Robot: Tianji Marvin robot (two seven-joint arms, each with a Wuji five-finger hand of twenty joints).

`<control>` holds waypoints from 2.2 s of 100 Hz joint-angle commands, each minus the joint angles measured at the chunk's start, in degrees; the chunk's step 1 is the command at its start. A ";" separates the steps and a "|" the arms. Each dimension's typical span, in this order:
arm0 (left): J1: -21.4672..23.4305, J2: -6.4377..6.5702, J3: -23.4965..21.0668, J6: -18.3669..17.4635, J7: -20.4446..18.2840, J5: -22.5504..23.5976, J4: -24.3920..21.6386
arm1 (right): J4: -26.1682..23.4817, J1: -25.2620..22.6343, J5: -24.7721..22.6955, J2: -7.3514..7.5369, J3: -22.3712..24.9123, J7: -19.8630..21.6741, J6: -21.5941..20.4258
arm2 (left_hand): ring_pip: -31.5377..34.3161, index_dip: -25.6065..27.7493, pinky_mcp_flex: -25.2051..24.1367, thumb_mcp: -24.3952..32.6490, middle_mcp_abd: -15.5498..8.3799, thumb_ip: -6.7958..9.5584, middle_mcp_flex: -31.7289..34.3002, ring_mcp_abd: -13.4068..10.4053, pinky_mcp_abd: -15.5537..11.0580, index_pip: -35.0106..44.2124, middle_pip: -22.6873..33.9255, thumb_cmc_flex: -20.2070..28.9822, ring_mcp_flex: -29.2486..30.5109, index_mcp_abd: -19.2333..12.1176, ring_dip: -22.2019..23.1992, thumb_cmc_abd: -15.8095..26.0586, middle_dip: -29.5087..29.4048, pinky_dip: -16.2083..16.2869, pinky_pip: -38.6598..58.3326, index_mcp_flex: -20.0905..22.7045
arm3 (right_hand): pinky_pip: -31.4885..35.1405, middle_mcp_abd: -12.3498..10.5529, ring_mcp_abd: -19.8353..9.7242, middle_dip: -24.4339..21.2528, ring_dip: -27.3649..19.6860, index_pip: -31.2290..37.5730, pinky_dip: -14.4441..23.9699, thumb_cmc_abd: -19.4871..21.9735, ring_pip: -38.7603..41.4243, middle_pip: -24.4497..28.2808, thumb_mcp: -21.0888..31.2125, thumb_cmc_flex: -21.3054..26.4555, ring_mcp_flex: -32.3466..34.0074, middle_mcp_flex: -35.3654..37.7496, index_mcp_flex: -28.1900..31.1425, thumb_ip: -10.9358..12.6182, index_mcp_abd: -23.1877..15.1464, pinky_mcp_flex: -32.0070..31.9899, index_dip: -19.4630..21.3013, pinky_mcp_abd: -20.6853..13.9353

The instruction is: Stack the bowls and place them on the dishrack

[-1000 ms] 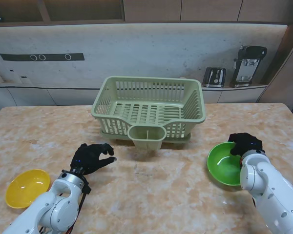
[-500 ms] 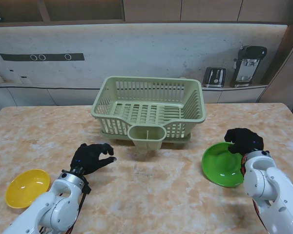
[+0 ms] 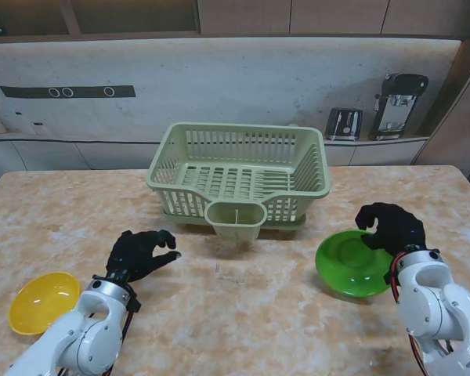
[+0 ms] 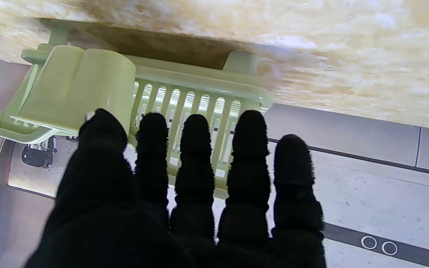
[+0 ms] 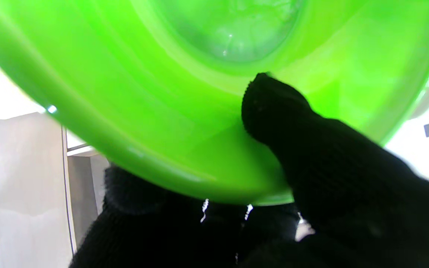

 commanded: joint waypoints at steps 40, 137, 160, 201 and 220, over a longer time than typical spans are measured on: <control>2.45 -0.16 -2.00 0.25 0.98 1.55 -1.50 | -5.75 -2.78 4.44 -0.96 -2.41 -0.61 -5.63 | 0.36 0.84 -0.57 -0.94 0.52 1.16 0.86 0.84 1.23 0.72 0.68 0.29 0.50 -0.12 0.59 1.49 1.13 0.67 0.66 1.21 | 3.26 0.08 -1.57 1.48 1.49 2.23 1.27 2.10 0.83 -0.56 6.38 3.64 1.29 0.42 1.81 2.71 -3.45 2.26 1.61 -5.81; 4.57 -0.35 -4.01 1.34 2.89 3.04 -2.67 | 2.39 10.17 17.55 -1.57 -24.16 1.98 -12.12 | 0.34 0.91 -0.57 -0.94 0.60 1.16 0.89 0.77 1.23 0.73 0.62 0.25 0.54 -0.02 0.60 1.56 1.11 0.67 0.66 1.38 | 3.98 1.59 -1.45 -0.29 1.11 -1.88 1.41 3.90 -0.24 -2.05 5.04 2.58 2.84 0.27 1.94 2.45 -2.68 2.53 -0.22 -7.66; 4.52 -0.37 -4.06 1.18 2.96 2.91 -2.62 | 4.93 12.13 19.74 -1.77 -27.66 2.48 -13.02 | 0.35 0.91 -0.57 -0.94 0.55 1.16 0.89 0.74 1.23 0.74 0.64 0.27 0.57 -0.11 0.60 1.58 1.12 0.67 0.66 1.38 | 4.08 2.15 -1.50 -1.20 1.10 -2.99 1.38 4.97 -0.52 -2.41 4.26 2.11 3.19 0.04 1.81 2.33 -2.33 2.55 -1.51 -7.92; 4.51 -0.37 -4.06 1.19 3.01 2.91 -2.60 | 9.13 15.55 23.84 -2.03 -32.90 4.48 -14.20 | 0.32 0.90 -0.58 -0.95 0.54 1.16 0.90 0.76 1.24 0.72 0.61 0.25 0.52 -0.12 0.60 1.58 1.12 0.67 0.64 1.33 | 4.12 2.62 -1.64 -2.89 1.13 -3.96 1.18 7.41 -1.14 -2.73 2.35 1.70 3.75 -0.57 1.39 2.15 -1.88 2.52 -4.06 -8.17; 4.48 -0.37 -4.13 1.00 2.96 2.84 -2.56 | 11.97 17.41 23.83 -2.29 -35.13 4.20 -13.94 | 0.31 0.91 -0.58 -0.97 0.48 1.15 0.93 0.72 1.24 0.72 0.62 0.22 0.53 -0.17 0.59 1.58 1.13 0.67 0.64 1.29 | 3.77 2.95 -1.76 -3.83 1.12 -4.42 0.80 8.62 -1.64 -3.01 1.42 1.53 3.66 -0.91 1.41 2.33 -1.78 2.38 -6.03 -7.34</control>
